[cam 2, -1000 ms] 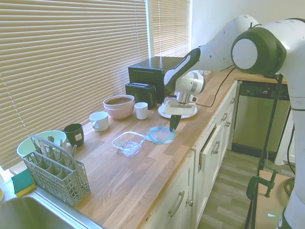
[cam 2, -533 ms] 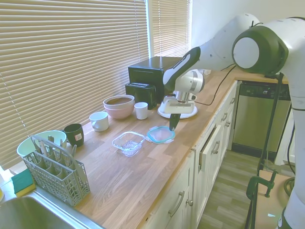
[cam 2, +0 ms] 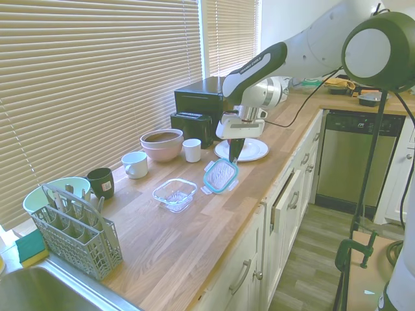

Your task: Cover the lid of the food container

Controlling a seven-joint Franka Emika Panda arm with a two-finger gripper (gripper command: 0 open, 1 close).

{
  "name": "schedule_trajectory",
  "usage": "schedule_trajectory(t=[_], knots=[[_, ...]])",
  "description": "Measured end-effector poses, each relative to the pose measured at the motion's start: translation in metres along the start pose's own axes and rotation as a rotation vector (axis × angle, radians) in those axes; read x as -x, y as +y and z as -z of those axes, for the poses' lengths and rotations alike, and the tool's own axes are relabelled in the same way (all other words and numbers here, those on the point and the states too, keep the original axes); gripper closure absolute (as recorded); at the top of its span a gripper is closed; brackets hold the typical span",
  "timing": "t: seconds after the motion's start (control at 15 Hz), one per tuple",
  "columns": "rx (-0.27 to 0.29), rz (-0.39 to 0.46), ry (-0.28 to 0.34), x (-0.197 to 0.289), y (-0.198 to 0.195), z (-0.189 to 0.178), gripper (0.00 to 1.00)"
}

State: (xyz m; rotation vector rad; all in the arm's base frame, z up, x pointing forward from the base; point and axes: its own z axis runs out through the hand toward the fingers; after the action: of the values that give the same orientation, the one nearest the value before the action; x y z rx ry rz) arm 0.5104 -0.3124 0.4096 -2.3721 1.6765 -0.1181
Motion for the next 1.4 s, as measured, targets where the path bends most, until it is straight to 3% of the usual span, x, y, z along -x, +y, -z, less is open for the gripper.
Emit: schedule_trajectory(t=[0.87,1.4], knots=[[0.042,0.115,0.086,0.049,-0.062,0.066,1.00],[0.097,0.238,0.126,0.071,-0.110,0.098,1.00]])
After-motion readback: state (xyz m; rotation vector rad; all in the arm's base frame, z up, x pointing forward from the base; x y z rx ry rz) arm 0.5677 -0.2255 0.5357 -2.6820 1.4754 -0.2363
